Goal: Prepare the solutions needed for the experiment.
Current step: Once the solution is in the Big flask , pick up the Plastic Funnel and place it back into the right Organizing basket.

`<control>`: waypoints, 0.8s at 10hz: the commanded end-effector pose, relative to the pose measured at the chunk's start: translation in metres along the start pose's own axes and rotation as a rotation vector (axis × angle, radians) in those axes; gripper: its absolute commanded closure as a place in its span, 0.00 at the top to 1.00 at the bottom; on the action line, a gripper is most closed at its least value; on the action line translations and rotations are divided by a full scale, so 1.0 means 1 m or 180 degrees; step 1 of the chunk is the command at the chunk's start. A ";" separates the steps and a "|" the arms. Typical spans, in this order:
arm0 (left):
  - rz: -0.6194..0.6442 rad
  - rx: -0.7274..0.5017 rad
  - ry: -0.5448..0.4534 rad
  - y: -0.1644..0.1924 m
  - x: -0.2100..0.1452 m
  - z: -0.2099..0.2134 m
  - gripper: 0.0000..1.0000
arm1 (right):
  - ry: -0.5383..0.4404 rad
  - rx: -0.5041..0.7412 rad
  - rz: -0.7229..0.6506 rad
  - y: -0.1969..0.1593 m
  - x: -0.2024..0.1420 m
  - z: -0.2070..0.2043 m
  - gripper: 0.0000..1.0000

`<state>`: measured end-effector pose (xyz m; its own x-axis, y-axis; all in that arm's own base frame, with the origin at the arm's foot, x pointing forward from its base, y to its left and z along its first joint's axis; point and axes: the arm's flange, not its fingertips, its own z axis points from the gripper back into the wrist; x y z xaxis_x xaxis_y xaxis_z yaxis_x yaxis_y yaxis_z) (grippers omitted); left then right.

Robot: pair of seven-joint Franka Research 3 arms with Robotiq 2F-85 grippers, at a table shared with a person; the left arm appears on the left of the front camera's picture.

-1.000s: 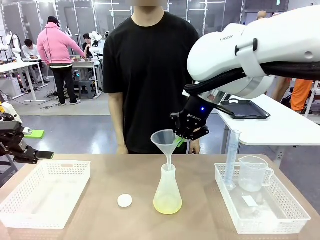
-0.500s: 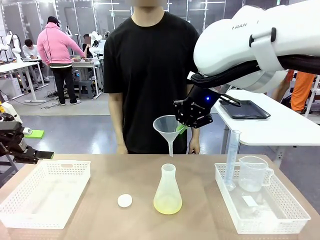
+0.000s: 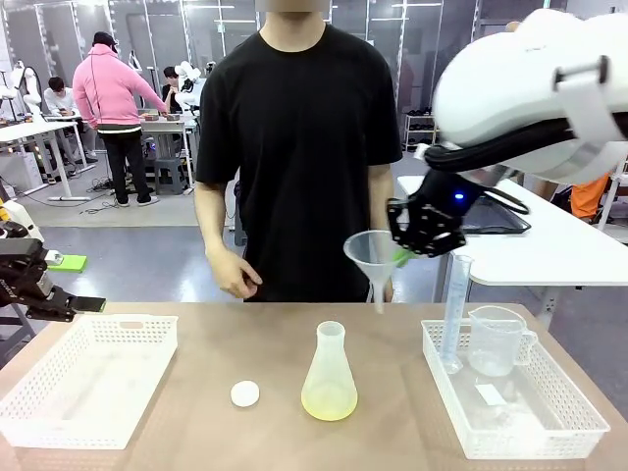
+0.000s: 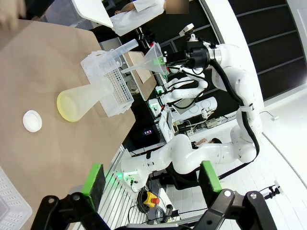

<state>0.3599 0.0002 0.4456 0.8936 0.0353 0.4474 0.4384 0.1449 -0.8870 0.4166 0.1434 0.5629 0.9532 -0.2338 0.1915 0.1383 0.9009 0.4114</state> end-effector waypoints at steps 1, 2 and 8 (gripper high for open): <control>-0.0037 -0.0072 -0.0039 -0.001 0.003 -0.002 1.00 | -0.0040 -0.0169 -0.0283 -0.048 -0.006 0.017 0.00; -0.0037 -0.0072 -0.0039 -0.001 0.003 -0.002 1.00 | -0.0056 -0.0205 -0.0432 -0.074 -0.007 0.022 0.00; -0.0037 -0.0072 -0.0039 -0.001 0.003 -0.002 1.00 | -0.0113 -0.0217 -0.0807 -0.140 -0.007 0.035 0.00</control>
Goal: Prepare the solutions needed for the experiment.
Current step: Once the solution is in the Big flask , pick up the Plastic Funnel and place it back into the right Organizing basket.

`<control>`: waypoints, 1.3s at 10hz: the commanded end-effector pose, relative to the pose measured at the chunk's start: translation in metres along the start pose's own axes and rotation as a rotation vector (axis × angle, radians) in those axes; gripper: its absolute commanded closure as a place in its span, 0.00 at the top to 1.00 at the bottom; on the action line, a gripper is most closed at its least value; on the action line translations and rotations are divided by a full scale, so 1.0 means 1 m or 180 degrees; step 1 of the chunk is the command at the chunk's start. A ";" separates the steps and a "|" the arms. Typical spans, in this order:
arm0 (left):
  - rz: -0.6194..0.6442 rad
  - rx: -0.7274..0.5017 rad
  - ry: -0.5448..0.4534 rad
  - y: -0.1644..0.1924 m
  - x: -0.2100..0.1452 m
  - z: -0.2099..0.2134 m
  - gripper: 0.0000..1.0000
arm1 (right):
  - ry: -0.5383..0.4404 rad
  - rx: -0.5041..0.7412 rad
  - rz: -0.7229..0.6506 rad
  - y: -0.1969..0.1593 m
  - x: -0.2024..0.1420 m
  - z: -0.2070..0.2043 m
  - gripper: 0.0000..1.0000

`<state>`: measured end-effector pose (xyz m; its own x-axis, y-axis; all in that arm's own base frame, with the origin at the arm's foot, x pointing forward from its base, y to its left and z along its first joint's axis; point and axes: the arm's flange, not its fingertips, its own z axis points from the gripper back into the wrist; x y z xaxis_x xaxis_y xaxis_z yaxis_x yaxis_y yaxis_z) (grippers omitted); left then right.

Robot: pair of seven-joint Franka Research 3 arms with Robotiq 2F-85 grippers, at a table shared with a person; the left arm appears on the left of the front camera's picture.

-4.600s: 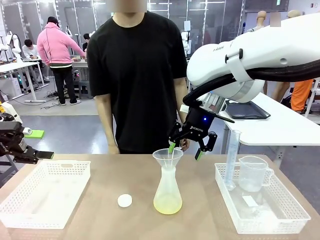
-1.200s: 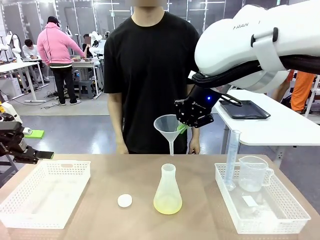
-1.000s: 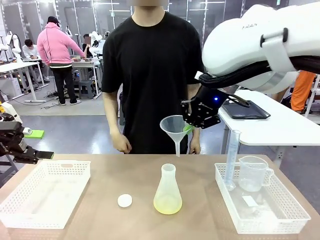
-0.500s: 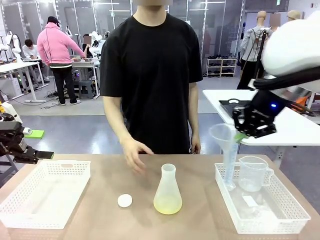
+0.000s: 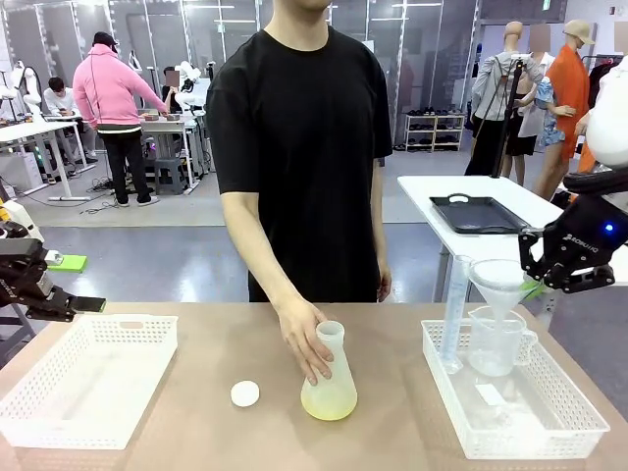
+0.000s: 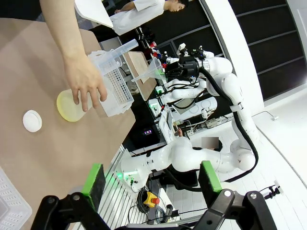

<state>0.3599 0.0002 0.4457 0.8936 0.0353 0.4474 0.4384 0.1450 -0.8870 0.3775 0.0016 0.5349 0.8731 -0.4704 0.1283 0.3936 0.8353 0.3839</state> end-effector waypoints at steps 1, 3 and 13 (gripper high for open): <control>-0.0037 -0.0072 -0.0039 -0.001 0.003 -0.002 1.00 | 0.0025 0.0020 0.0005 0.005 0.001 -0.002 0.00; -0.0037 -0.0072 -0.0039 -0.001 0.003 -0.002 1.00 | 0.0025 0.0020 0.0005 0.005 0.001 -0.002 0.00; -0.0037 -0.0072 -0.0039 -0.001 0.003 -0.002 1.00 | 0.0610 -0.1299 -0.1034 0.012 0.046 -0.113 0.04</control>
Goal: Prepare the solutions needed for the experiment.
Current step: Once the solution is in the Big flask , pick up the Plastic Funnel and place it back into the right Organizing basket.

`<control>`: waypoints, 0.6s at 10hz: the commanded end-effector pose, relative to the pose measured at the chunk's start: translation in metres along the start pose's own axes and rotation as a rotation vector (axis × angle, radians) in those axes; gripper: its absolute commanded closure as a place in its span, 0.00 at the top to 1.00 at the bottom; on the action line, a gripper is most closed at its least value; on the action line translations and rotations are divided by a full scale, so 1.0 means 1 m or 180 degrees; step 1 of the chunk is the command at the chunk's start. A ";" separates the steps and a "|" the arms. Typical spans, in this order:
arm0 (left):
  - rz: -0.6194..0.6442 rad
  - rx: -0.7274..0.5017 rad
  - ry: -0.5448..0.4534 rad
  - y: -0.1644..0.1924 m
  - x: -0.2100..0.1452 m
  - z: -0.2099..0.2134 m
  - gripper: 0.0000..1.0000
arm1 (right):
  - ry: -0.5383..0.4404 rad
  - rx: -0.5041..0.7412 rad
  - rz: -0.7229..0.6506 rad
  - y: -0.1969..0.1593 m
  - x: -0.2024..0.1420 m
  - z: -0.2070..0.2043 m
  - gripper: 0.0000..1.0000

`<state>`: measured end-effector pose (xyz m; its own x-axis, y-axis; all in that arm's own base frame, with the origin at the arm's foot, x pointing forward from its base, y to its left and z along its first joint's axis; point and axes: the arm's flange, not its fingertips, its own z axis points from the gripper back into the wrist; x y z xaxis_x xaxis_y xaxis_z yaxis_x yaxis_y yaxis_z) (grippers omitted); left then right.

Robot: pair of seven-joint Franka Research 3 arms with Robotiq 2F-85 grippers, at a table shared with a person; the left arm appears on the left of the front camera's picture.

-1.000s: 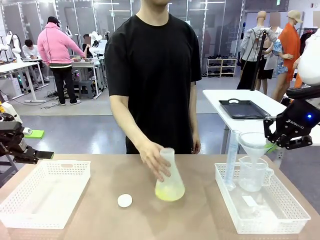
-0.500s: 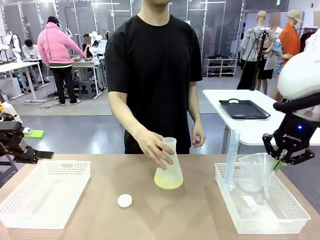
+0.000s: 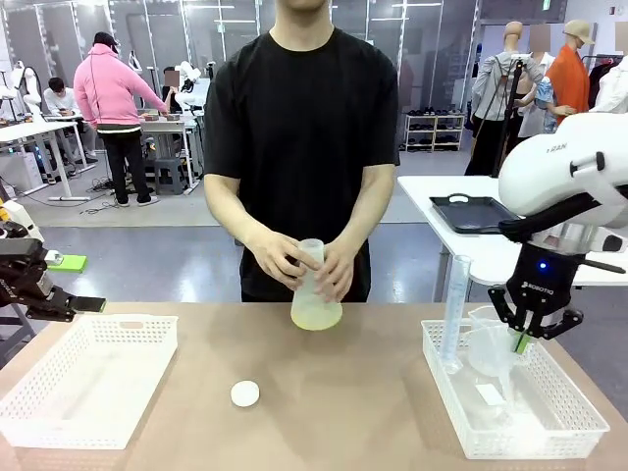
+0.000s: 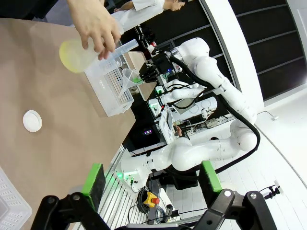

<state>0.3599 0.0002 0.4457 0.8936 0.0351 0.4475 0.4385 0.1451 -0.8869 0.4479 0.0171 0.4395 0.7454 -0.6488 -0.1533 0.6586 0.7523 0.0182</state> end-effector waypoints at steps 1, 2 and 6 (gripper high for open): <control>-0.0036 -0.0072 -0.0039 0.000 0.003 -0.002 1.00 | -0.0137 -0.0083 -0.0277 0.009 0.002 -0.002 0.04; -0.0036 -0.0072 -0.0039 0.000 0.003 -0.002 1.00 | -0.0123 -0.0070 -0.0332 0.010 0.003 -0.007 0.04; -0.0036 -0.0072 -0.0039 0.000 0.003 -0.002 1.00 | -0.0013 -0.0044 -0.0430 0.013 0.007 -0.019 0.44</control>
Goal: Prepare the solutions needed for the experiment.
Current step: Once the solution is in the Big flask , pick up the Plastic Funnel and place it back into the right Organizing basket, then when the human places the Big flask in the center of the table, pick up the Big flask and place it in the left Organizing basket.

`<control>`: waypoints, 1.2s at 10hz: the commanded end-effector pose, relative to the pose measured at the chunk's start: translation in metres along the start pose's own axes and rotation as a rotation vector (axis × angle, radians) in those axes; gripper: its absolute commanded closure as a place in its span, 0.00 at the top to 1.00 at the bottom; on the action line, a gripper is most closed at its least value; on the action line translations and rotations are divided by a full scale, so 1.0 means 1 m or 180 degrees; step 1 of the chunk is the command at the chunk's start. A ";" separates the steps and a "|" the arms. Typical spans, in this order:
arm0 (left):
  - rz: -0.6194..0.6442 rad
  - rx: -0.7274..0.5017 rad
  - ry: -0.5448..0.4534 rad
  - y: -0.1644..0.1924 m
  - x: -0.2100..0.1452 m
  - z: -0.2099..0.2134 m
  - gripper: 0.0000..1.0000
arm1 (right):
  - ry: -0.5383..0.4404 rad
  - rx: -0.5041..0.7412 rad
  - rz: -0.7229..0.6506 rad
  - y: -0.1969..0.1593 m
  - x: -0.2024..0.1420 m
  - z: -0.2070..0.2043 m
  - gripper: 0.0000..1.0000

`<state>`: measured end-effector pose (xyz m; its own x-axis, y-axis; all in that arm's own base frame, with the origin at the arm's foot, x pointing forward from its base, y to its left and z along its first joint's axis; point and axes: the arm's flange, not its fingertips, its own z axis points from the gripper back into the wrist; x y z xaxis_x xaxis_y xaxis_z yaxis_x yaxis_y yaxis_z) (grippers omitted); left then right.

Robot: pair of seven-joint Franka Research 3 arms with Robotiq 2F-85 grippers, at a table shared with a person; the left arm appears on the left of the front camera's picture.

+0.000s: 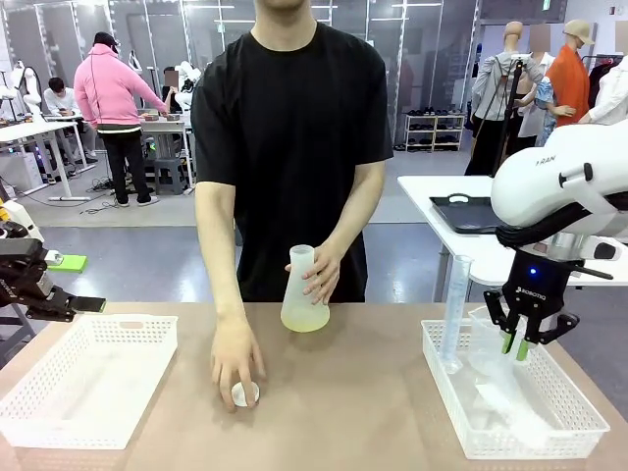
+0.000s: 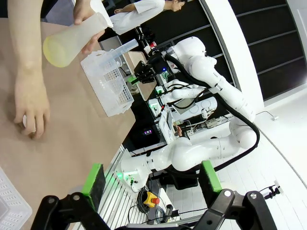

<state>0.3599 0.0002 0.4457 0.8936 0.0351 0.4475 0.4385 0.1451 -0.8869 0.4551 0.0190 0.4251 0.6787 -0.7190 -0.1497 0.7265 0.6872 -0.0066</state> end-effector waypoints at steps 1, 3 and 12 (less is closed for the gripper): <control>-0.0036 -0.0072 -0.0039 0.000 0.003 -0.002 1.00 | -0.0011 -0.0036 -0.0151 0.006 0.002 -0.007 0.51; -0.0036 -0.0072 -0.0039 0.000 0.003 -0.002 1.00 | 0.0020 -0.0016 -0.0009 0.000 0.001 -0.004 0.70; -0.0036 -0.0072 -0.0039 0.000 0.003 -0.002 1.00 | 0.0049 -0.0027 -0.0023 0.000 0.004 -0.007 0.90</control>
<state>0.3599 0.0002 0.4457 0.8936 0.0351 0.4475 0.4385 0.1450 -0.8869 0.4563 0.0163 0.4176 0.6709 -0.7224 -0.1674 0.7309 0.6823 -0.0156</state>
